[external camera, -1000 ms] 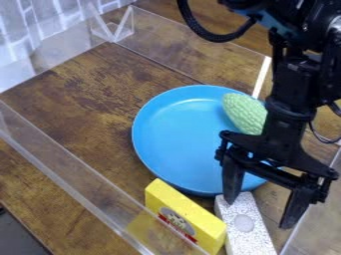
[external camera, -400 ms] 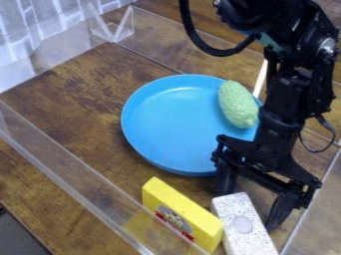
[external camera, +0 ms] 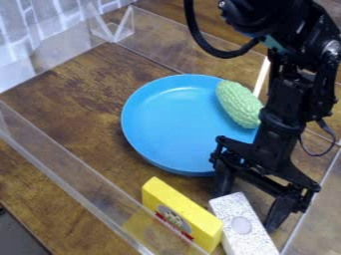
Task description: Put the white object in the blue tray
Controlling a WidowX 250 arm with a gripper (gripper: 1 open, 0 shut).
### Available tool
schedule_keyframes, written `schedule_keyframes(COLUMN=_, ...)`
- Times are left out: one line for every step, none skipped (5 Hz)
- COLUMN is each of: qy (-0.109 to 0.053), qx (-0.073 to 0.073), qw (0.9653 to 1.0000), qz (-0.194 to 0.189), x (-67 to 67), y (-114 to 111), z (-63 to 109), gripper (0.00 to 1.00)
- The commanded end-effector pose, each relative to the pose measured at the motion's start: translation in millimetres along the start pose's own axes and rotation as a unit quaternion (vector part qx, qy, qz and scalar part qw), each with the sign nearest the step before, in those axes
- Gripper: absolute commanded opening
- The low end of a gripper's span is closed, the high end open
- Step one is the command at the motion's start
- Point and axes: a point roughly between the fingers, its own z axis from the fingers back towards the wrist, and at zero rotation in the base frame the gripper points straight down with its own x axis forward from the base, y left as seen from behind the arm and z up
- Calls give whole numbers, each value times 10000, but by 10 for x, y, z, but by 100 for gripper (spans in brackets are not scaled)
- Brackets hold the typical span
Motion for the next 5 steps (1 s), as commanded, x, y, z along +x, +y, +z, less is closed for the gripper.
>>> schedule_keyframes(qy=197, qx=64, qw=9997, qz=-87, x=-66, y=-51, z=5, gripper=100)
schedule_keyframes(qy=262, qx=94, qw=9995, qz=-118, x=-14, y=-85, z=72, gripper=100)
schedule_keyframes(qy=307, qx=137, qw=9993, qz=-162, x=18, y=-104, z=109, gripper=100)
schedule_keyframes(qy=364, qx=212, qw=9988, qz=-246, x=33, y=-121, z=135, gripper=100)
schedule_keyframes(qy=416, qx=288, qw=9981, qz=-340, x=31, y=-141, z=150, gripper=100)
